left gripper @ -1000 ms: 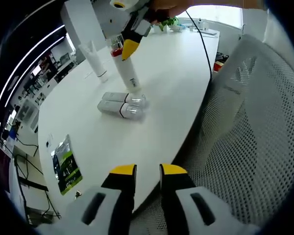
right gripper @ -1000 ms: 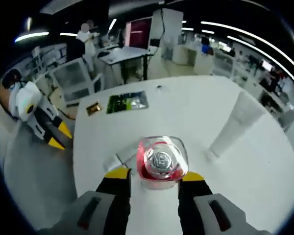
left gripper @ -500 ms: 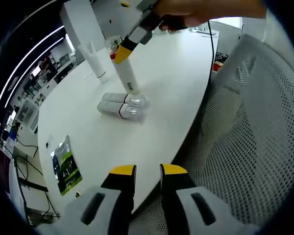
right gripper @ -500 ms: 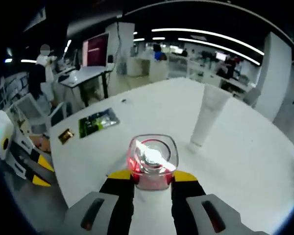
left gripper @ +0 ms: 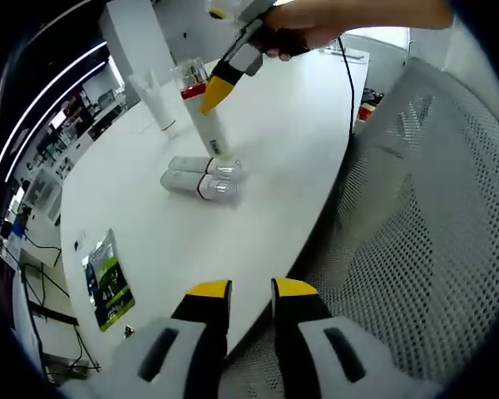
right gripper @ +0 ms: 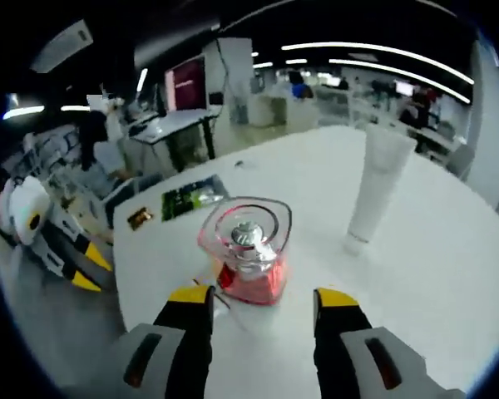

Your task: Arrange the skincare products in the storage area until every visible bottle or jar stands upright without overlapping.

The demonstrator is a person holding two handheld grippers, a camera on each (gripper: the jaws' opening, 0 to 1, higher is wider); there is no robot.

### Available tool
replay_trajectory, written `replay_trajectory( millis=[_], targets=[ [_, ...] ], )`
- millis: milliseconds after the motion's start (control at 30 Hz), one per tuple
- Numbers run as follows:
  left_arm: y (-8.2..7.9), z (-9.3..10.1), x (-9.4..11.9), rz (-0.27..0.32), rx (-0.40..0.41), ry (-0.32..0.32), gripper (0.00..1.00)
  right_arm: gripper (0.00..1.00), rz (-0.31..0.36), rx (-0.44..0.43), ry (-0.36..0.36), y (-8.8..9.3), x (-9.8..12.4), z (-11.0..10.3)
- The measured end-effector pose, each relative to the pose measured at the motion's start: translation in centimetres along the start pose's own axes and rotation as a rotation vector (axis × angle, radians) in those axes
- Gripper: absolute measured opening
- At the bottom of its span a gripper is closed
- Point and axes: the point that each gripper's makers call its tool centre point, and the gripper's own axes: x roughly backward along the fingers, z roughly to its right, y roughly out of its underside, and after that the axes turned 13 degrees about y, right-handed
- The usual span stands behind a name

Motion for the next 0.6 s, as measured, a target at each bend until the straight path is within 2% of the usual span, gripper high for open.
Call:
replay_trajectory(
  millis=[67,100,133,200,333,433,500,533,567,600],
  targets=[
    [0.0,0.0,0.0,0.003,0.001,0.000,0.15,0.56,0.015,0.123,-0.053,0.1,-0.1,-0.1],
    [-0.1,0.0,0.0,0.004,0.001,0.001,0.15,0.53,0.019,0.139,-0.077,0.1,-0.1,-0.3],
    [-0.1,0.0,0.0,0.003,0.000,0.002,0.15,0.51,0.042,0.143,-0.132,-0.2,-0.1,-0.8],
    [-0.1,0.0,0.0,0.004,0.000,0.001,0.15,0.49,0.061,0.113,-0.179,-0.4,-0.3,-1.2],
    [0.1,0.1,-0.1,-0.005,0.000,0.008,0.15,0.52,0.081,0.075,-0.165,-0.2,-1.5,-0.8],
    [0.1,0.2,-0.1,-0.007,0.001,0.010,0.15,0.45,0.115,0.026,-0.171,-0.6,-1.5,-0.9],
    [0.2,0.2,-0.1,-0.010,0.003,0.009,0.15,0.37,0.139,0.060,-0.169,-0.8,-1.4,-1.6],
    [0.2,0.1,-0.1,-0.010,0.004,0.009,0.15,0.36,0.153,0.083,-0.111,-1.0,-1.6,-0.9],
    [0.2,0.2,-0.1,-0.010,0.004,0.009,0.15,0.34,0.140,0.020,-0.103,-0.9,-1.5,-1.2],
    [0.2,0.1,-0.1,-0.011,0.004,0.009,0.14,0.31,0.147,-0.004,-0.078,-0.9,-1.6,-0.8]
  ],
)
